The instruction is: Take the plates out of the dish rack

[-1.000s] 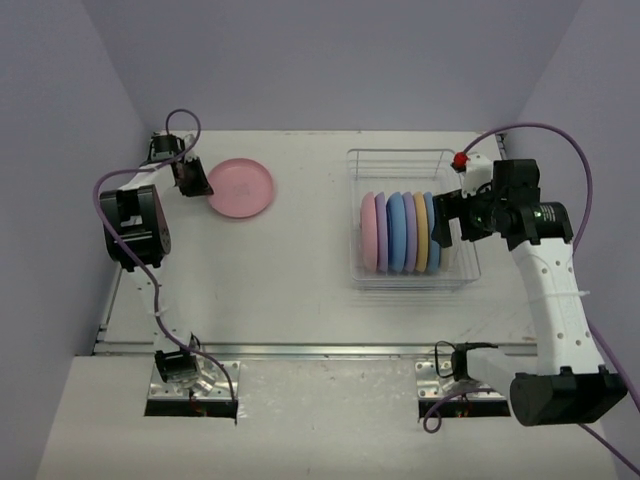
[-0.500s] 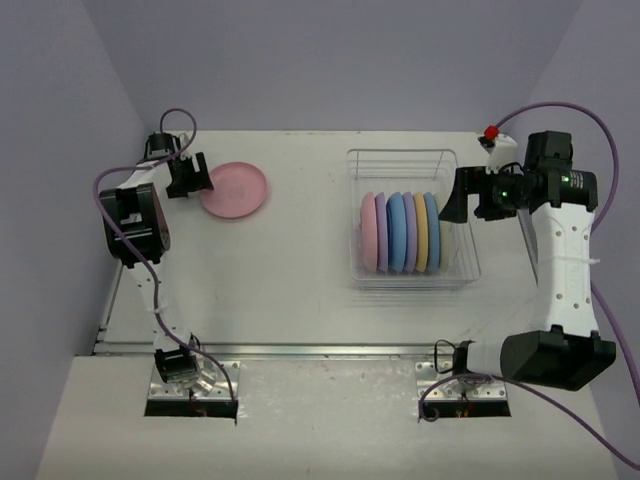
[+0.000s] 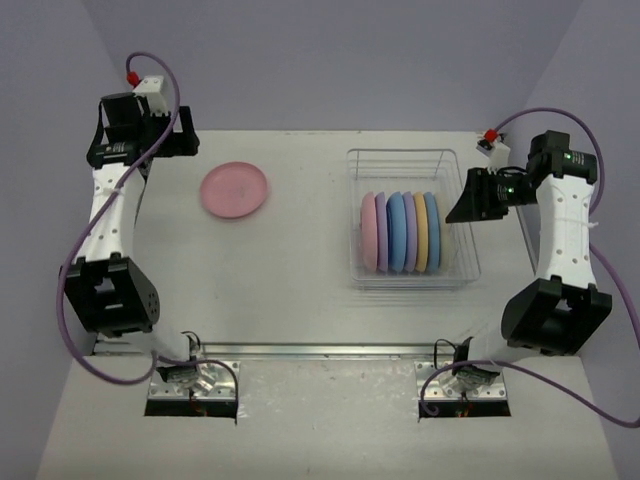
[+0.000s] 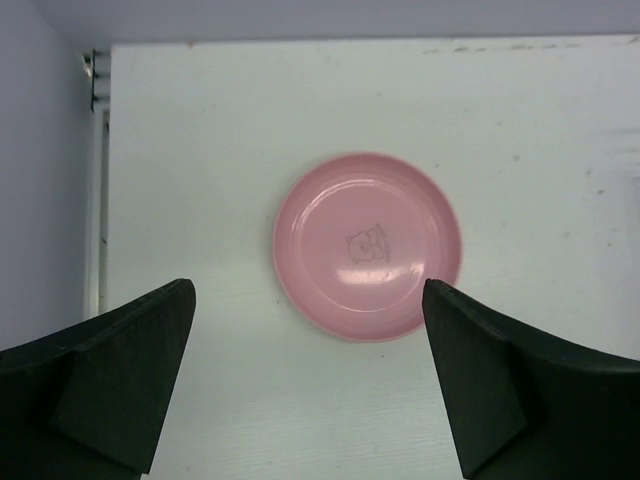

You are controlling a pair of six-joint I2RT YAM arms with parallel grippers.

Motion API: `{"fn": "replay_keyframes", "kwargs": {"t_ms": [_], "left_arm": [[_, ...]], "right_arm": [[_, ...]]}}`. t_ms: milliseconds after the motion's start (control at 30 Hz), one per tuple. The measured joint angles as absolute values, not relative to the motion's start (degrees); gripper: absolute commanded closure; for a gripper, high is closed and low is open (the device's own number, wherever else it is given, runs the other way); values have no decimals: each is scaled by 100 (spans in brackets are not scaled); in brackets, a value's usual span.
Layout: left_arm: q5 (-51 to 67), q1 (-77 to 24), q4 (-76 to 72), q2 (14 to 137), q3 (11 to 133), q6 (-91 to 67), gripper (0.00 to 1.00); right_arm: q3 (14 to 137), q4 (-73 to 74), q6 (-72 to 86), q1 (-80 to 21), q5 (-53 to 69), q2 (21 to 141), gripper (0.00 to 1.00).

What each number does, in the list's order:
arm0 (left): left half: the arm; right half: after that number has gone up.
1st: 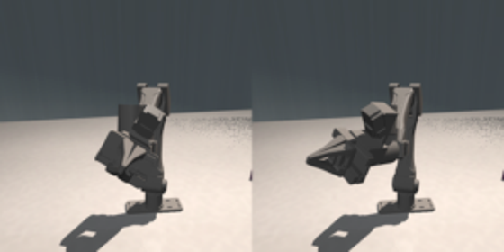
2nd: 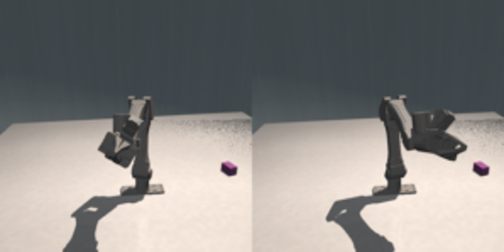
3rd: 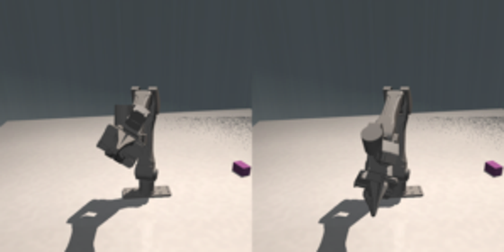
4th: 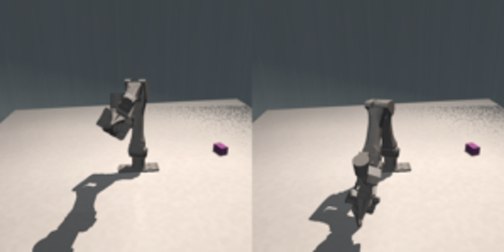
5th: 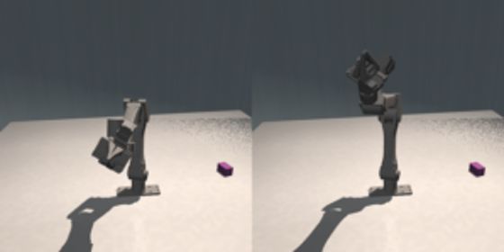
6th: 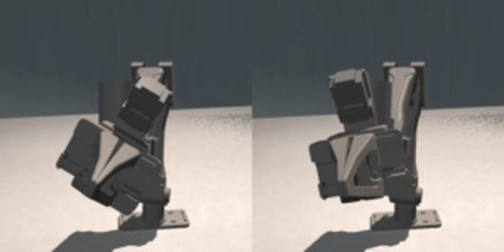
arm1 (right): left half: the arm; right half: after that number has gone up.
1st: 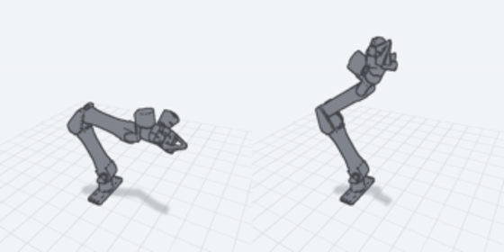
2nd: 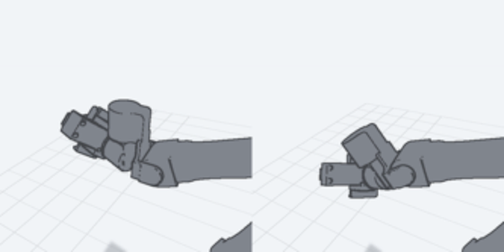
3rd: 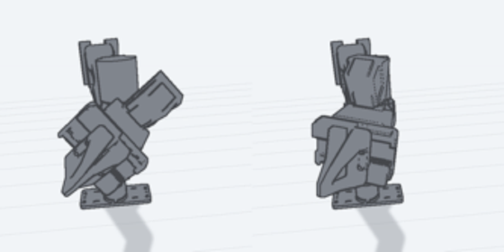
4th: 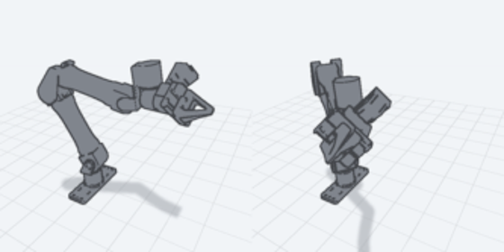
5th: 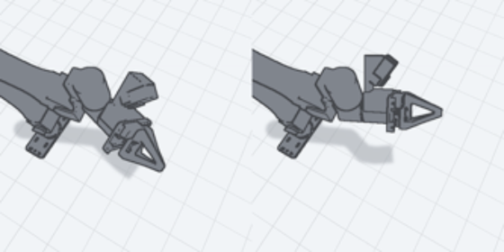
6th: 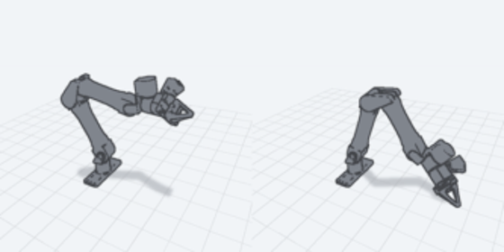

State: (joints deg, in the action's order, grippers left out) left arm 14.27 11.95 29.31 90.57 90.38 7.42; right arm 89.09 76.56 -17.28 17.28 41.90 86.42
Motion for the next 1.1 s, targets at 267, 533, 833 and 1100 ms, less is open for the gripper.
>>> {"fn": "replay_keyframes", "kwargs": {"t_ms": [267,533,833,1100], "left_arm": [[1393,177,3211,7415,8509,1087,0],[1339,71,3757,7373,8466,1090,0],[1308,-37,3908,7373,8465,1078,0],[1264,-47,3927,7376,8353,1070,0]], "right_arm": [[9261,7713,-2360,1923,4389,9472,55],[9432,7706,-2856,1992,4567,10108,55],[9349,7714,-3010,1989,4903,10306,56],[9018,7709,-3049,1838,5155,10513,62]]}}
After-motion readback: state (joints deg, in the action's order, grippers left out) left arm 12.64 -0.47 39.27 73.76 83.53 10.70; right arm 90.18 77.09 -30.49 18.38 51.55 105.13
